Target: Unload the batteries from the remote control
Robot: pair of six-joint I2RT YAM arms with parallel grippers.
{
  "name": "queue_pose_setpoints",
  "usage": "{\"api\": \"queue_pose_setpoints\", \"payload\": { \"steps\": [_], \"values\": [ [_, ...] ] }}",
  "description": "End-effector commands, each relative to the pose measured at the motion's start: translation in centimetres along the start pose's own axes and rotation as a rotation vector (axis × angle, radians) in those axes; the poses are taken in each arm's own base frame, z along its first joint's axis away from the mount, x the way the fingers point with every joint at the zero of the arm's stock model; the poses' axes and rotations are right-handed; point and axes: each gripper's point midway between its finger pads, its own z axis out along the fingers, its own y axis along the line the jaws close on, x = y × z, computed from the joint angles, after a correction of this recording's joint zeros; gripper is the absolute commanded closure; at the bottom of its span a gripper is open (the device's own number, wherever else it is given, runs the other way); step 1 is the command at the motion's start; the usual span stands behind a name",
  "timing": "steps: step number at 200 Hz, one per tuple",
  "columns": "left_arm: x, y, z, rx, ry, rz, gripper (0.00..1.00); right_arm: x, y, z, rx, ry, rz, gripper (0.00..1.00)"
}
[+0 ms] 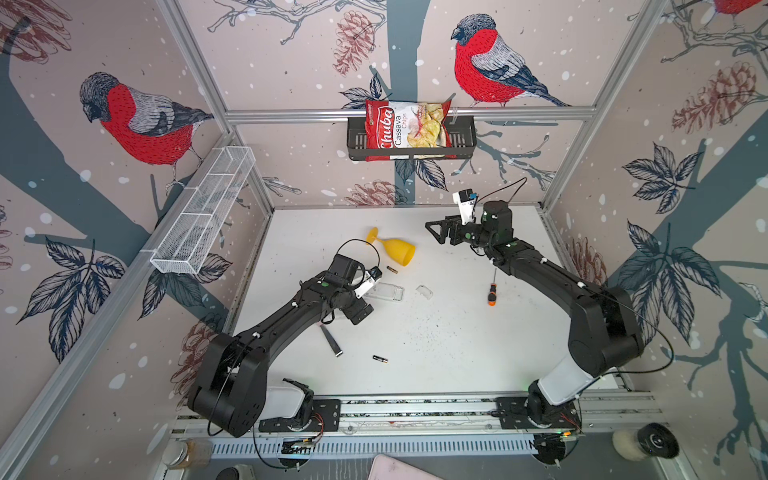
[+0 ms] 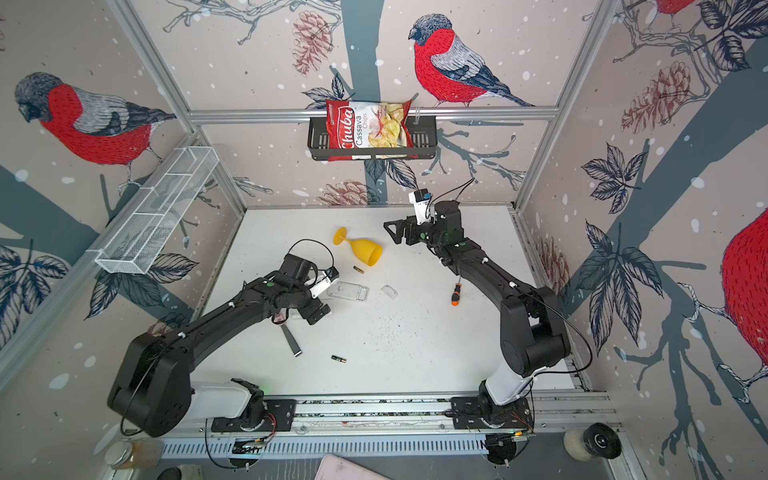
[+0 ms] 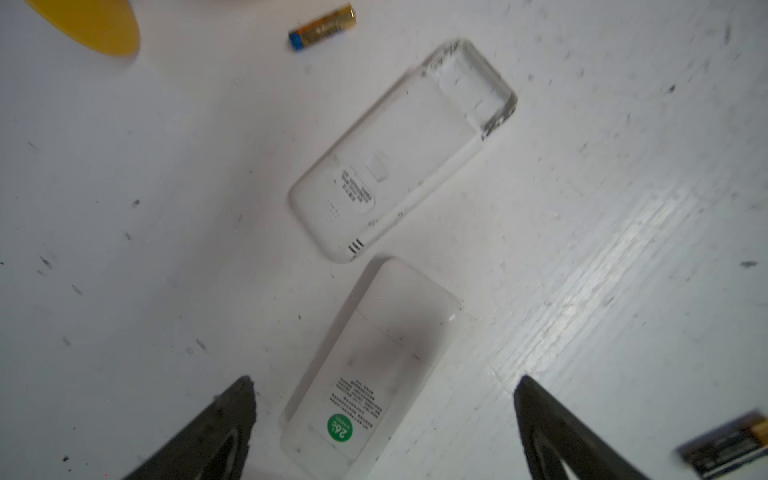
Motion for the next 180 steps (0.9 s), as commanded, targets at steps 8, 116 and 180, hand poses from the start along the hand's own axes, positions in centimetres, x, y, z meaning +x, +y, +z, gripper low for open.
{"api": "queue_pose_setpoints", "payload": {
  "steps": [8, 116, 180],
  "values": [
    [2.1, -0.5, 0.2, 0.064, 0.091, 0.122, 0.04, -1.1, 1.3, -0.1, -0.053, -0.035, -0.005, 0.00],
    [6.0, 1.6, 1.3, 0.123, 0.302, 0.151, 0.04, -1.5, 1.7, 0.0, -0.093, -0.039, -0.019, 0.00],
    [7.6, 2.2, 2.2, 0.115, 0.309, 0.146, 0.05, -0.8, 1.2, 0.8, -0.098, -0.017, -0.006, 0.02]
  ]
}}
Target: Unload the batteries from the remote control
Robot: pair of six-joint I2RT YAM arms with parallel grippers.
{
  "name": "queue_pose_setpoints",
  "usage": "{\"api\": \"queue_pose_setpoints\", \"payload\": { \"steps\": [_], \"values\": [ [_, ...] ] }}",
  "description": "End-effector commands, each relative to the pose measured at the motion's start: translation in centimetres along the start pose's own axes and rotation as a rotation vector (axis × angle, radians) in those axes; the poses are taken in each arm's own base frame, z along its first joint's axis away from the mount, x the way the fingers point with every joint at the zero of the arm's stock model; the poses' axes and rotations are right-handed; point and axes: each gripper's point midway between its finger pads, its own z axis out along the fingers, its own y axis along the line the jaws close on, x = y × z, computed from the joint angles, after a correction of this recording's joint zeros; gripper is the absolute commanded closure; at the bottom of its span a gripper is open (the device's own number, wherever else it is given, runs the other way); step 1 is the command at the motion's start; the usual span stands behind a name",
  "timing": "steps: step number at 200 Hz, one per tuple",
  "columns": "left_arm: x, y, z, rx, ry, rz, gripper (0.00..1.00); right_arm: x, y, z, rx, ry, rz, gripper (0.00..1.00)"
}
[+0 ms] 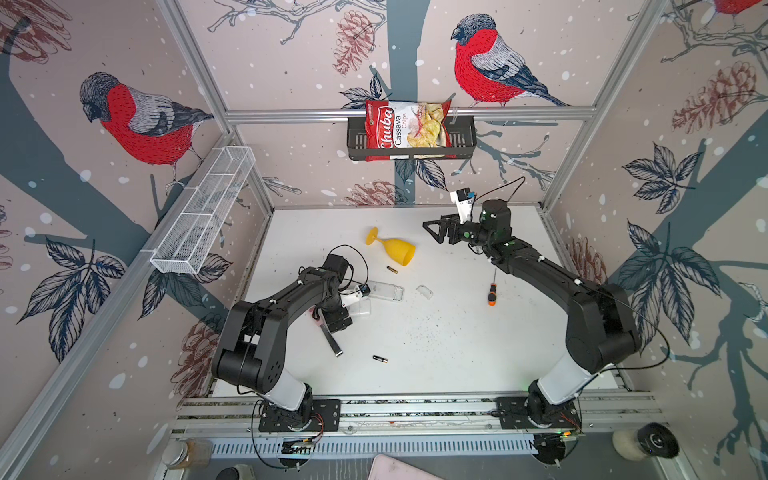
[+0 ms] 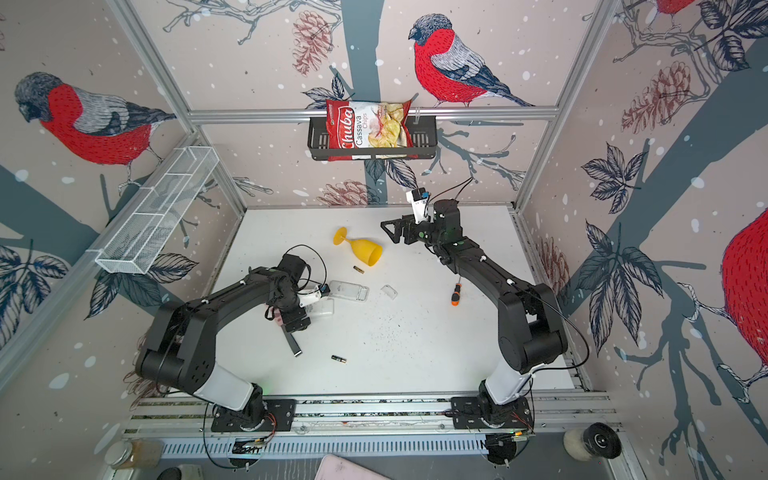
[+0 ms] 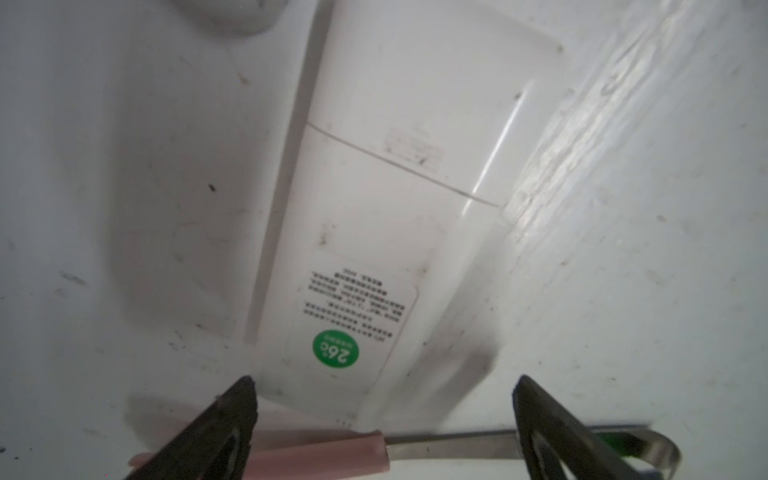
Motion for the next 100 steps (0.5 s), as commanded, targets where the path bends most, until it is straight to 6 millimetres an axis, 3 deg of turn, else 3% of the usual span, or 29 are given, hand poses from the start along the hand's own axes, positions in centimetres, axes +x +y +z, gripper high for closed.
{"api": "queue_pose_setpoints", "payload": {
  "steps": [1, 100],
  "values": [
    [-0.15, 0.70, -0.09, -0.011, -0.010, 0.014, 0.05, -0.49, 0.34, 0.24, -0.027, -0.013, -0.011, 0.03],
    [-0.91, 1.17, 0.34, 0.022, -0.009, 0.024, 0.11, -0.41, 0.04, 0.27, -0.034, -0.005, -0.006, 0.04]
  ]
}}
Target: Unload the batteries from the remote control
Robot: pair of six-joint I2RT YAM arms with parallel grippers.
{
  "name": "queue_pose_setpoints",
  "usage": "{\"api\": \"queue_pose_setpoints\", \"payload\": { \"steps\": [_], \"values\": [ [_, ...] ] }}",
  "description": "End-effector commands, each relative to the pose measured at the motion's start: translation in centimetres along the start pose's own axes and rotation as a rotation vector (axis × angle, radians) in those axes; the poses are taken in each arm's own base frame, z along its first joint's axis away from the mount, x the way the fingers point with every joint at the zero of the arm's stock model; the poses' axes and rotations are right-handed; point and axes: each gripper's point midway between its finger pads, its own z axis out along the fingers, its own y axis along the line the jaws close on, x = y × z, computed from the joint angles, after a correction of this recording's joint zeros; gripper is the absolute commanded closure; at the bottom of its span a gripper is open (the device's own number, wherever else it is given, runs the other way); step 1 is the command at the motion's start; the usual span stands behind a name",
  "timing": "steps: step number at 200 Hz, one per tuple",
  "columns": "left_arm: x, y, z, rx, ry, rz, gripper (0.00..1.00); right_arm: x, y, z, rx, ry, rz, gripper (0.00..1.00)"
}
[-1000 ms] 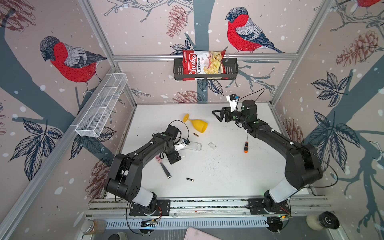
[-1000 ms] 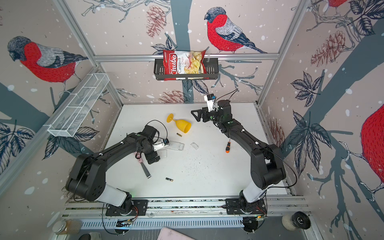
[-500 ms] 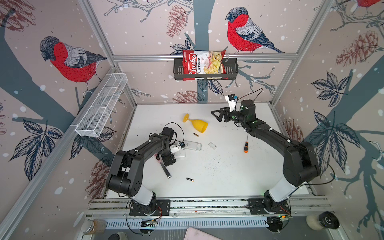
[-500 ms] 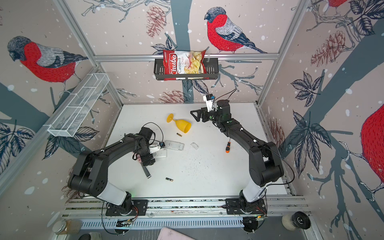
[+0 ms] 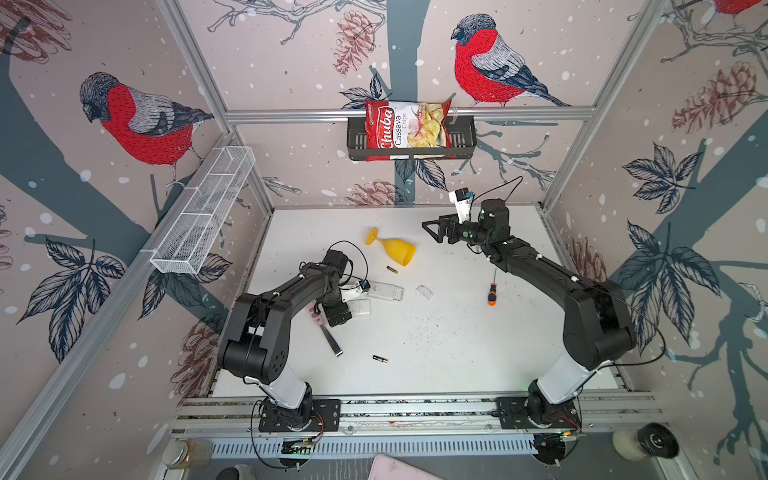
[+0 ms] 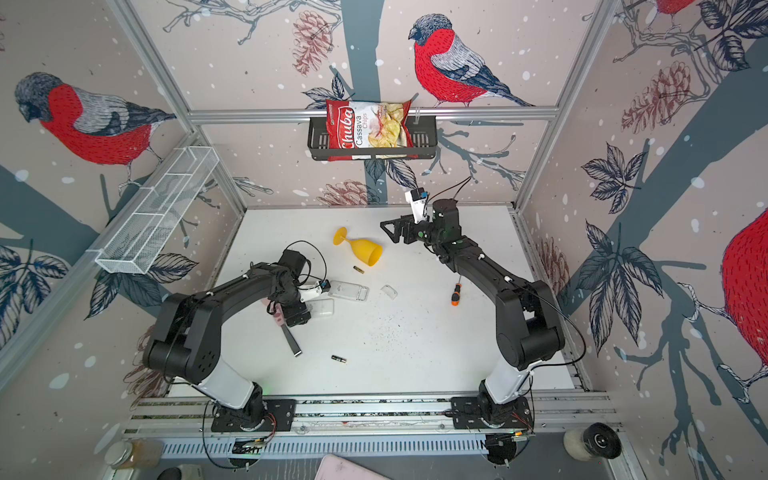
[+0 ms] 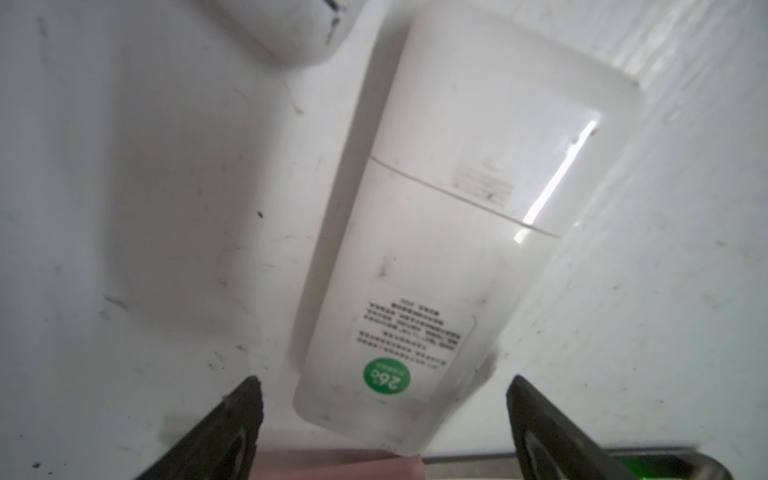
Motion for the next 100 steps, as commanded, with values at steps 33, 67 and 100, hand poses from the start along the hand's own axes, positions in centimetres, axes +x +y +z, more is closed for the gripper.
{"api": "queue_pose_setpoints", "payload": {
  "steps": [33, 67, 100],
  "values": [
    [0.6, -1.2, 0.4, 0.044, 0.009, -0.010, 0.16, -0.6, 0.3, -0.2, -0.026, -0.019, -0.016, 0.04],
    [0.9, -2.0, 0.6, 0.073, 0.010, -0.017, 0.17, -0.6, 0.3, -0.2, -0.032, -0.018, -0.013, 0.04],
    [0.6, -1.9, 0.6, 0.072, -0.003, -0.031, 0.22, -0.6, 0.3, -0.2, -0.034, -0.017, -0.013, 0.04]
  ]
}}
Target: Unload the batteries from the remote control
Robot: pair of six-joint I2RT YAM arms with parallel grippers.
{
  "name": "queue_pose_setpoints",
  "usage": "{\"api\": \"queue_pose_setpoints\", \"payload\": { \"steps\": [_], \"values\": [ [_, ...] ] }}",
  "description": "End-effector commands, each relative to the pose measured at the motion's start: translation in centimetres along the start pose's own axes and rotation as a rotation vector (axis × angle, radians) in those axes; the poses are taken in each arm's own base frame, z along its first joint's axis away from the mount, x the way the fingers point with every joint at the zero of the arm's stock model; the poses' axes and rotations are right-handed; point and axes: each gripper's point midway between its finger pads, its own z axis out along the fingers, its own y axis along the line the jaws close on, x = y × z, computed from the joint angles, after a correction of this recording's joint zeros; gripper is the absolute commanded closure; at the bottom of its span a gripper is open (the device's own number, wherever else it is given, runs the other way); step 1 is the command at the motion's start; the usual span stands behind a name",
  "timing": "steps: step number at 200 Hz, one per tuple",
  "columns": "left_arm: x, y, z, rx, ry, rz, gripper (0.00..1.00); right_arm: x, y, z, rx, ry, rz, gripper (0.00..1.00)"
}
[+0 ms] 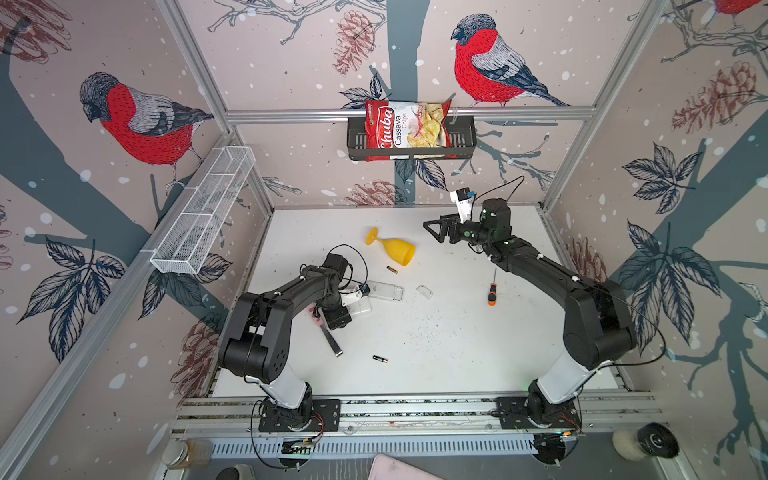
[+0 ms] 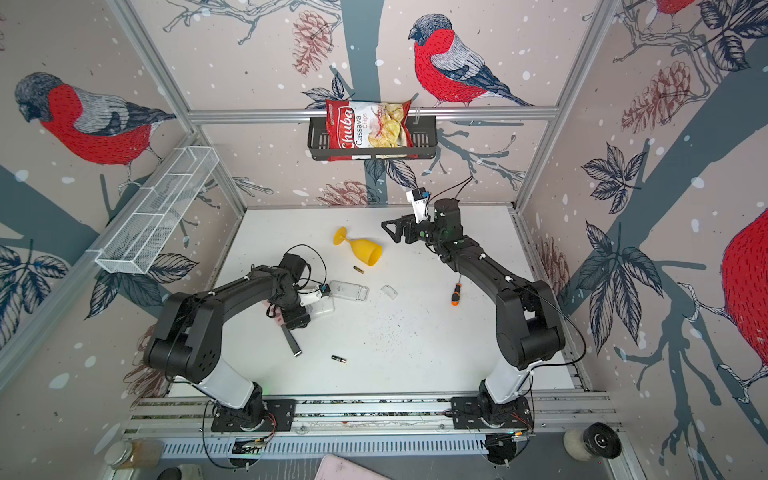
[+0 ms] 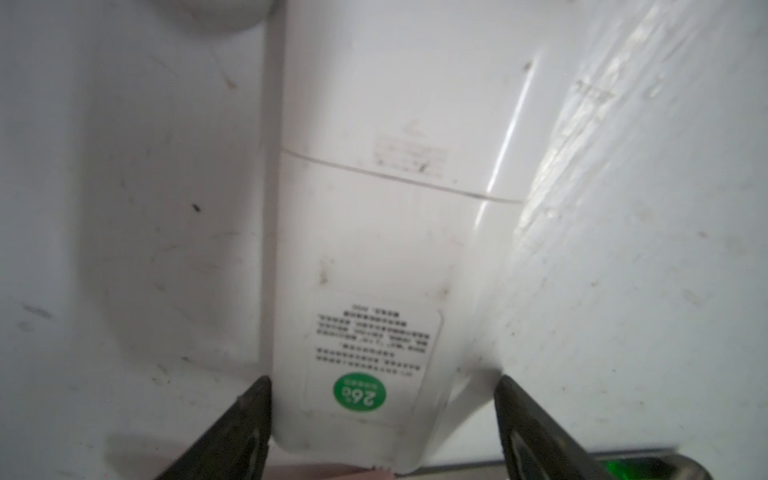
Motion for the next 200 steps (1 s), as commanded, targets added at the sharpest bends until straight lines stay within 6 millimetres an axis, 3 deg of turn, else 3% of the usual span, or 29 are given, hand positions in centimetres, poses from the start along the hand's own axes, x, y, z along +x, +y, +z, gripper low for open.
{"api": "queue_pose_setpoints", "payload": {
  "steps": [1, 23, 89, 137, 200],
  "values": [
    [0.0, -0.6, -0.1, 0.027, -0.009, -0.020, 0.22, -0.6, 0.4, -0.1, -0.020, -0.020, -0.014, 0.04],
    [0.0, -0.5, -0.2, 0.021, -0.014, -0.020, 0.33, -0.6, 0.3, -0.1, -0.021, -0.019, -0.013, 0.05],
    [-0.7, -0.2, -0.9, -0.001, -0.051, -0.021, 0.49, -0.5, 0.0, -0.1, -0.012, -0.015, -0.019, 0.05],
    [-0.7, -0.5, -1.2, -0.013, -0.083, -0.011, 0.50, 0.2, -0.1, 0.3, -0.019, 0.003, -0.003, 0.06],
    [-3.2, -0.8, -1.9, 0.058, -0.145, 0.018, 0.50, 0.4, -0.1, 0.5, -0.017, 0.007, -0.005, 0.06]
  ]
}}
